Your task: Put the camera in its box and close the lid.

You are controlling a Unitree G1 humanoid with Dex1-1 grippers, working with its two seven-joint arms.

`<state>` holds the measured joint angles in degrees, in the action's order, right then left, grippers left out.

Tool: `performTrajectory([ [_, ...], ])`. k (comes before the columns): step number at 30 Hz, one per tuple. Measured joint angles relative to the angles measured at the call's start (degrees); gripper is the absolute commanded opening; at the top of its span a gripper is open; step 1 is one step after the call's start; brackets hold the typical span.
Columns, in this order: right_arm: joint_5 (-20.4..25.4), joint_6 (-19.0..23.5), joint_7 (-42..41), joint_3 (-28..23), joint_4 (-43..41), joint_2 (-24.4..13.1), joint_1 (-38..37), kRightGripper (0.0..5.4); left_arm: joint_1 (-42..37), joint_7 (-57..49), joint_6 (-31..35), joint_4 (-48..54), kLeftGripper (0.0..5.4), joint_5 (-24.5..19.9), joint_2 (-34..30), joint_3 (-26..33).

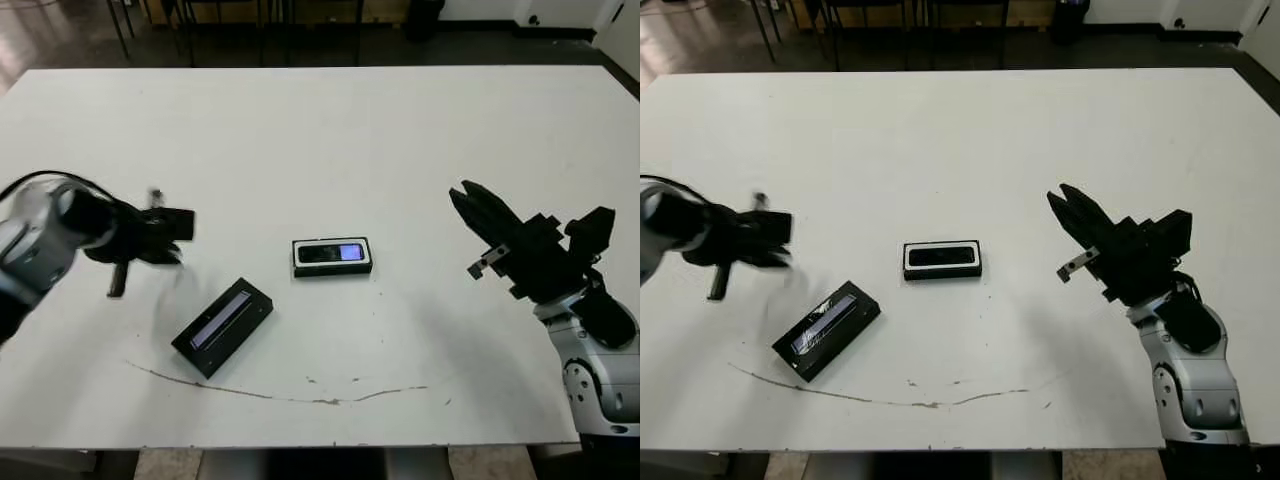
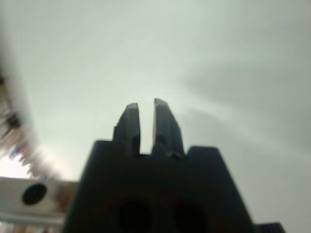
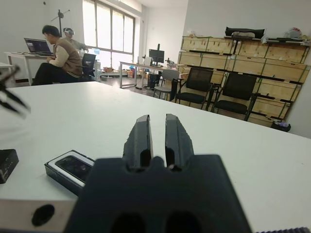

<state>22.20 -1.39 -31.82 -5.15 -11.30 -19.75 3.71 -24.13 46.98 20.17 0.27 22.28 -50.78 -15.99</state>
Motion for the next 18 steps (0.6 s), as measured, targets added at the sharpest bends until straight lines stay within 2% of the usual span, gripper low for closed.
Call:
performTrajectory([
  [3, 0.19, -0.4, -0.28, -0.04, 0.04, 0.17, -0.21, 0.01, 8.03, -10.49, 1.56, 6.65, 0.0, 0.45, 2.08, 8.63],
  [7, 0.23, -0.61, -0.57, -0.08, 0.13, 0.3, -0.45, 0.0, 16.93, -16.16, 6.46, 17.17, 0.21, -5.24, 8.43, 20.66],
  [12, 0.29, -0.41, -0.57, -0.06, -0.12, 0.4, -0.76, 0.0, 25.18, -13.6, 13.34, 33.34, 1.28, -20.87, 16.51, 31.58],
  [15, 0.39, -0.29, -0.6, -0.02, 0.07, 0.46, -0.73, 0.0, 29.67, -10.88, 15.75, 40.84, 2.0, -30.61, 18.87, 35.08],
  [18, 0.34, -0.15, -0.58, 0.07, 0.07, 0.53, -0.73, 0.0, 33.47, -10.15, 16.66, 45.52, 2.73, -36.35, 19.73, 36.43],
])
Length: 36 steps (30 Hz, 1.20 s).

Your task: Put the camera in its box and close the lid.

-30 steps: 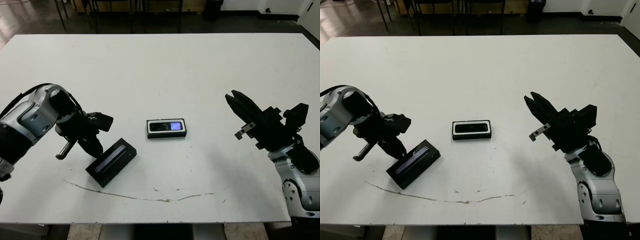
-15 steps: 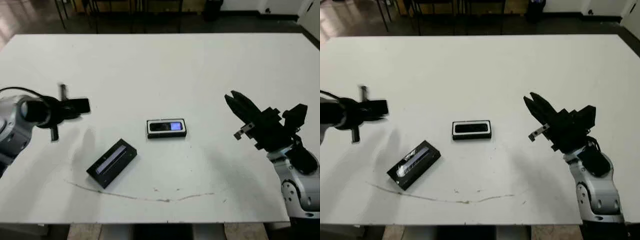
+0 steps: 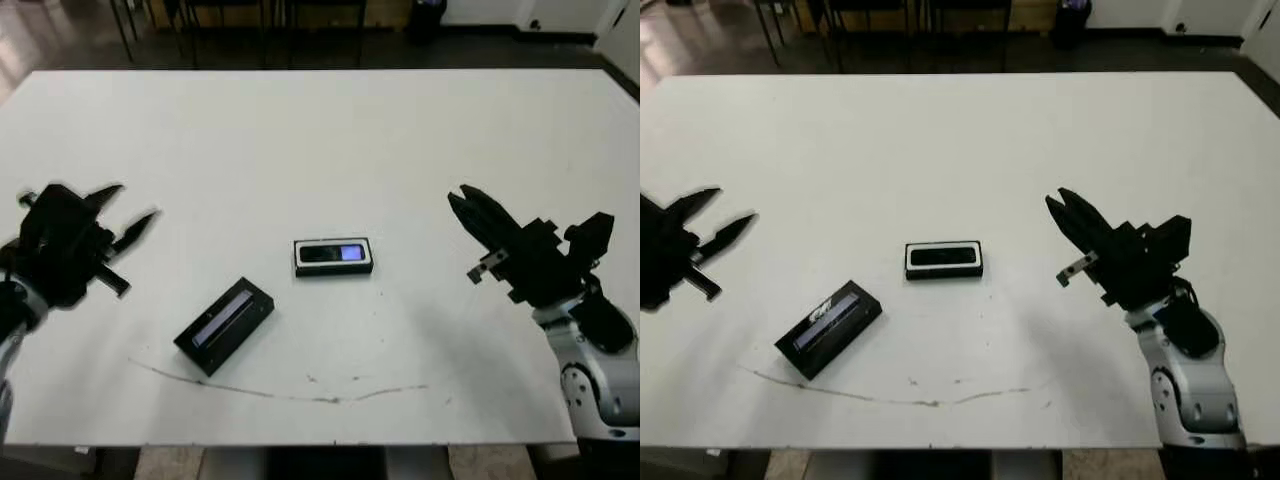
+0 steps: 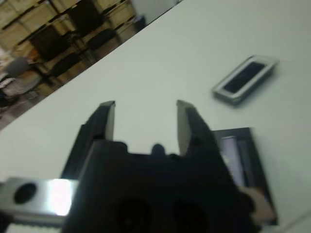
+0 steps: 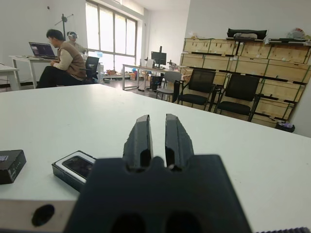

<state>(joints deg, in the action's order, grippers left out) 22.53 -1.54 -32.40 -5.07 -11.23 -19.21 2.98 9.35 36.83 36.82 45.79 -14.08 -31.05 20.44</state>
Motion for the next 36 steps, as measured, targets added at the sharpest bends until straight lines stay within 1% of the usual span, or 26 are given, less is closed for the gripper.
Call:
performTrajectory([
  [4, -0.01, 0.28, 0.08, 0.09, -0.16, 0.33, -0.39, 0.0, 4.26, 0.77, -0.16, 2.84, 3.71, -5.0, -0.02, -0.24],
  [7, -0.03, 0.28, 0.07, 0.1, -0.14, 0.44, -0.95, 0.0, 6.24, 1.48, -2.72, 2.41, 4.46, -6.54, -0.14, -1.11],
  [11, -0.03, 0.27, 0.06, 0.09, -0.17, 0.49, -1.51, 0.0, 6.35, 2.05, -0.63, 1.74, 5.35, -8.8, -2.55, -2.22],
  [15, -0.04, 0.28, 0.07, 0.1, -0.4, 0.52, -1.77, 0.0, 6.82, 1.1, 0.62, 1.71, 5.38, -9.68, -2.98, -4.17],
  [23, -1.08, 0.5, 1.09, 0.49, -1.33, 0.59, -1.99, 0.0, 9.06, -2.27, -2.58, -0.8, 5.38, -4.95, -2.79, -10.65],
  [27, -1.07, 0.7, 1.11, 0.51, -1.37, 0.68, -1.99, 0.0, 9.13, -2.73, -2.18, -0.87, 5.38, -3.92, -3.72, -12.75],
  [31, -1.05, 0.83, 1.1, 0.52, -1.39, 0.7, -1.98, 0.0, 10.16, -2.68, -1.66, -0.87, 5.38, -4.01, -4.65, -14.18],
  [36, -1.01, 1.51, 1.1, 0.51, -1.49, 0.7, -1.99, 0.0, 10.92, -2.72, 2.51, -1.07, 5.38, -7.5, -4.58, -14.62],
])
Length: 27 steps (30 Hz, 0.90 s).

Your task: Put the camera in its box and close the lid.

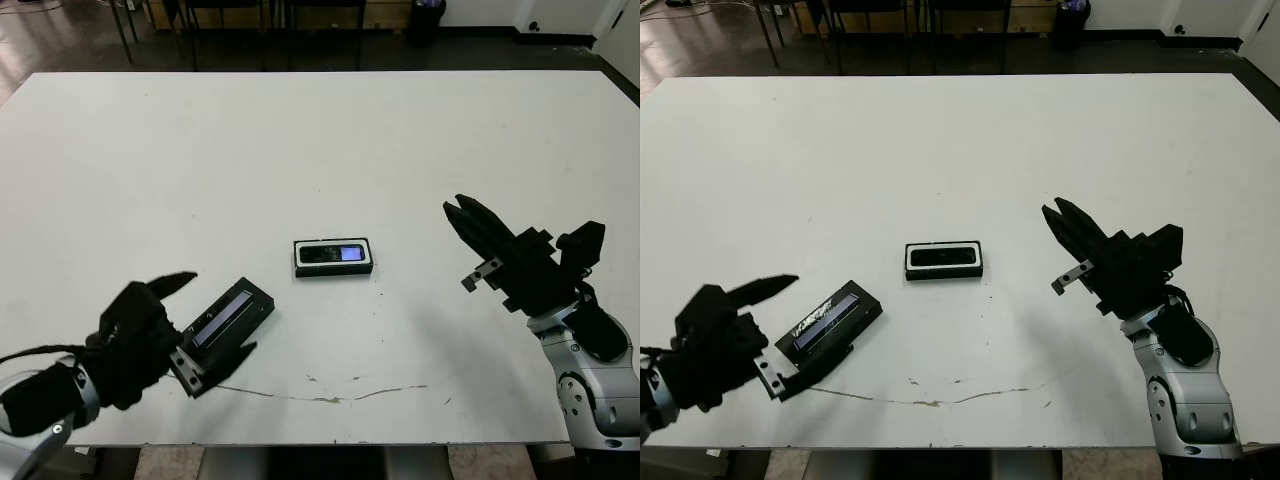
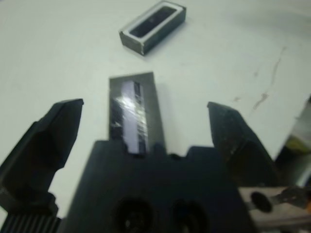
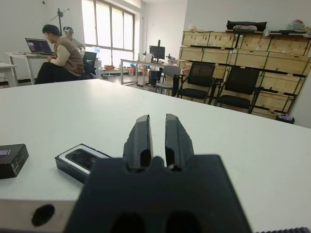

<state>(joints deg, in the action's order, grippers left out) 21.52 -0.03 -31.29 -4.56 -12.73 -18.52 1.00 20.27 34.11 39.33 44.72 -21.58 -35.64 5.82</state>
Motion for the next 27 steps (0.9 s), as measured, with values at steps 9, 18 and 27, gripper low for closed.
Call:
performTrajectory([
  [9, -0.01, 0.47, -0.09, -0.03, -0.29, 0.0, 0.0, 0.0, 0.8, -1.96, -1.12, -3.05, 5.38, 1.44, 0.14, -2.1],
  [18, -0.02, 0.59, -0.07, -0.16, -0.27, -0.05, -0.09, 0.0, 1.88, -5.61, -8.3, -8.29, 5.38, 8.36, 2.28, -5.2],
  [27, 0.21, 1.26, -0.18, -0.25, -0.33, -0.07, -0.35, 0.0, 1.51, -5.71, -7.2, -9.5, 5.29, 8.13, 3.23, -5.79],
])
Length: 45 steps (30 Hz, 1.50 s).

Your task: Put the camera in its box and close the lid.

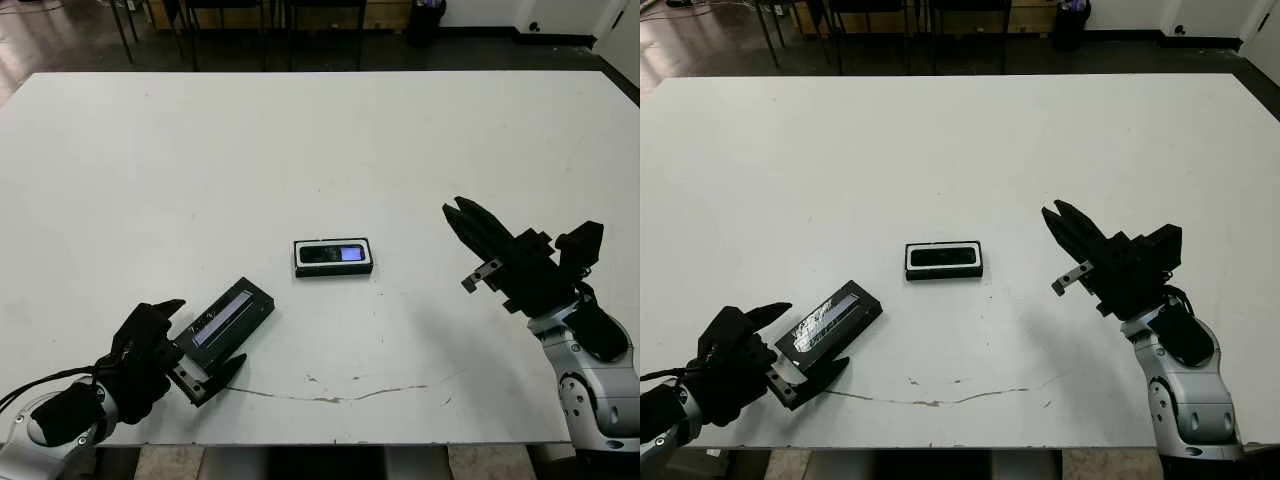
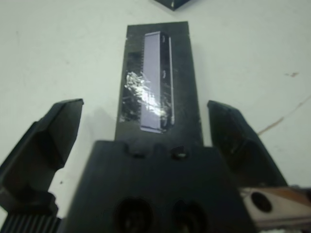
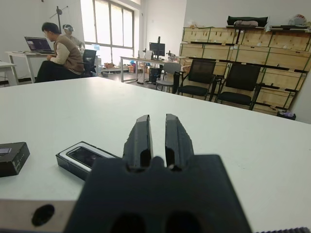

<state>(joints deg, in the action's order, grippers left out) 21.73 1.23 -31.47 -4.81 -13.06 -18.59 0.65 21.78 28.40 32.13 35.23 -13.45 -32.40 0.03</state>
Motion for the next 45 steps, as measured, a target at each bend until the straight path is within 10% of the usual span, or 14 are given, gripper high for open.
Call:
performTrajectory([
  [17, -0.12, 0.24, -0.07, -0.07, -0.09, -0.01, -0.43, 0.0, -1.62, 7.6, -10.03, -3.84, 1.74, 0.65, -1.35, -3.58],
  [30, -0.37, 0.09, 0.02, 0.09, 0.06, 0.18, -1.34, 0.0, -4.16, 4.8, -4.18, -3.39, 1.64, -8.03, 1.51, 4.04],
  [45, -1.25, -0.37, 0.58, 0.22, 0.07, 0.62, -1.93, 0.0, -31.66, 6.58, -6.6, -14.85, 1.59, -5.76, -1.48, 3.8],
])
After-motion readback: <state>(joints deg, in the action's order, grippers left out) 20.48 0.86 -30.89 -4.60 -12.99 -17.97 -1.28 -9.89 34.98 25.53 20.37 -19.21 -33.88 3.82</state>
